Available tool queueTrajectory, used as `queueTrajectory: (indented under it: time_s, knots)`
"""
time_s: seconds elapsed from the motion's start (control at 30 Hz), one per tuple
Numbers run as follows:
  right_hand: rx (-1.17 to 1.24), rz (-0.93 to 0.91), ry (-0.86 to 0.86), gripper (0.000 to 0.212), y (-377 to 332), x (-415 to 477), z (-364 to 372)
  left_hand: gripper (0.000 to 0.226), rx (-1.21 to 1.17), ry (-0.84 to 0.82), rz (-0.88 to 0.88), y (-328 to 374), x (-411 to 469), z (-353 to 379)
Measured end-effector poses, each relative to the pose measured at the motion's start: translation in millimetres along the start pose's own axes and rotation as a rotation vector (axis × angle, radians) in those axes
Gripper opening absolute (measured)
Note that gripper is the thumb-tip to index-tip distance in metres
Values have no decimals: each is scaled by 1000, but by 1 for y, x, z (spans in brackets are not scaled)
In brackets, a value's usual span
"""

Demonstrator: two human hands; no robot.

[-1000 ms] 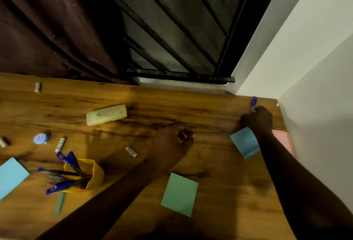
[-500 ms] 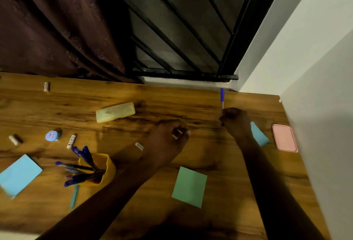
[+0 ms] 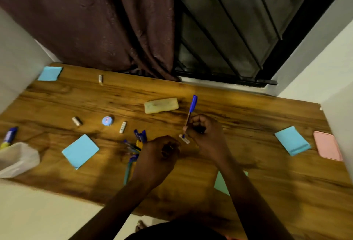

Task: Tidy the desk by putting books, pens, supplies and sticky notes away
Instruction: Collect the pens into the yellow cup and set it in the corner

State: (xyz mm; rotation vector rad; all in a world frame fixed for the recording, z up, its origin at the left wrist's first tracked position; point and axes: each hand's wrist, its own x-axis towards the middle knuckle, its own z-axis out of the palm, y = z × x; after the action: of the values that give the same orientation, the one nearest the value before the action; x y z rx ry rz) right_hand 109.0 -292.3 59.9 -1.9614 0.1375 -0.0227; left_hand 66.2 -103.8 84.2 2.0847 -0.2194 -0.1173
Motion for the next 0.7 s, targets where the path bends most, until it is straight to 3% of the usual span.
queueTrajectory:
  time_s: [0.17,0.47,0.7]
  knots:
    - [-78,-22,-105,22,-18,-15,44,14,12,90,-81,-40,-31,-30]
    - [-324,-93,-245,15,-31,-31,93,28,26,9,-17,-58,-55,-66]
    - [-353,-91,-249,23,-27,-34,100,26,-9,176,-69,-71,-63,-81]
